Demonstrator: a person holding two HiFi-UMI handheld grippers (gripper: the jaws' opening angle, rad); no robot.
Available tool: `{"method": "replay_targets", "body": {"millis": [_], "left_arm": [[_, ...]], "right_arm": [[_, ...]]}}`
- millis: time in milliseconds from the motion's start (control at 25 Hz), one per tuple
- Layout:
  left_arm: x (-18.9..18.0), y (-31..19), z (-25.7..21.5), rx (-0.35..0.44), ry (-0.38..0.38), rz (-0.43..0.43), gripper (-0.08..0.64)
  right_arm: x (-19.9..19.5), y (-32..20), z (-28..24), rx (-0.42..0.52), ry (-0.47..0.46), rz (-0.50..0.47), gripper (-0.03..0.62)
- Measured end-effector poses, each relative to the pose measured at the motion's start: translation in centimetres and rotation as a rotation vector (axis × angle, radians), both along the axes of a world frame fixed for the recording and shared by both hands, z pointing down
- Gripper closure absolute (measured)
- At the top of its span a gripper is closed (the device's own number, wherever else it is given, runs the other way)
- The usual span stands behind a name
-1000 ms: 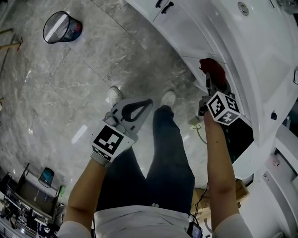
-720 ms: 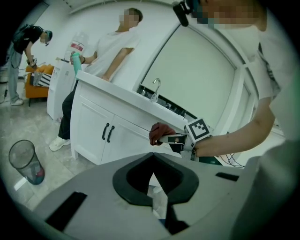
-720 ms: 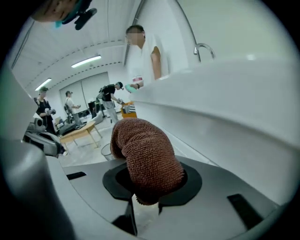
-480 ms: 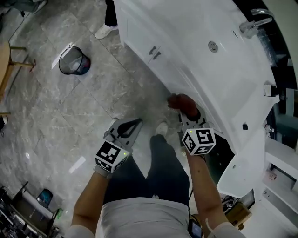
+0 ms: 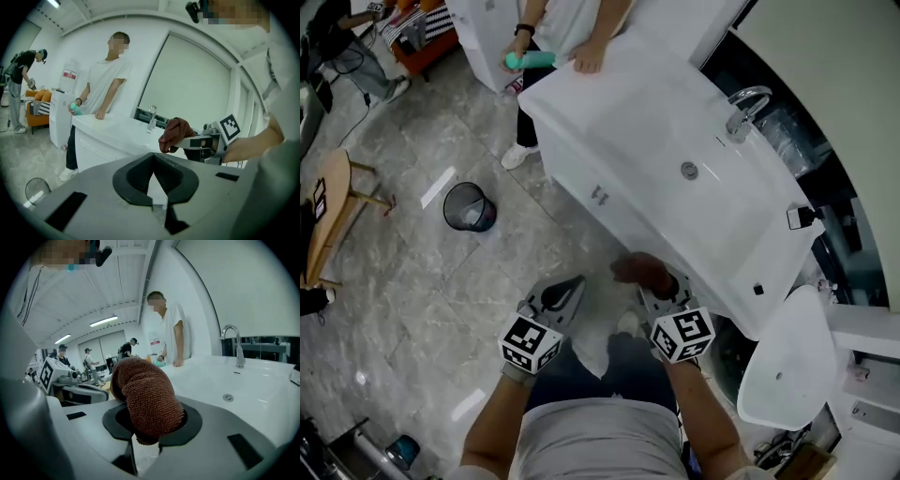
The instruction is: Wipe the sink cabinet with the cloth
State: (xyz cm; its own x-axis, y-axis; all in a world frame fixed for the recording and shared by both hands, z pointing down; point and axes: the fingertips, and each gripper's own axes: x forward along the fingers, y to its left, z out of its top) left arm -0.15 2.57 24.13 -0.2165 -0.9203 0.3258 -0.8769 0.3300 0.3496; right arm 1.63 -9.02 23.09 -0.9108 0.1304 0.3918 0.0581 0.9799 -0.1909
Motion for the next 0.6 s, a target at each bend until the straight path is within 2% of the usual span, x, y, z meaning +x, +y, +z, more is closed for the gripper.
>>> {"method": "replay_targets", "body": {"millis": [360, 600], "left_arm": [[-0.3, -0.4, -8.0, 0.037, -0.062, -0.004, 0.548], [-0.4, -0.8, -14.0, 0.073, -0.135, 0.006, 0.548]], "right_arm": [[-0.5, 0.5, -9.8, -0.034, -0.116, -0.012, 0.486], [-0.2, 0.5, -15.4, -0.053, -0.184, -0.027, 0.486]]}}
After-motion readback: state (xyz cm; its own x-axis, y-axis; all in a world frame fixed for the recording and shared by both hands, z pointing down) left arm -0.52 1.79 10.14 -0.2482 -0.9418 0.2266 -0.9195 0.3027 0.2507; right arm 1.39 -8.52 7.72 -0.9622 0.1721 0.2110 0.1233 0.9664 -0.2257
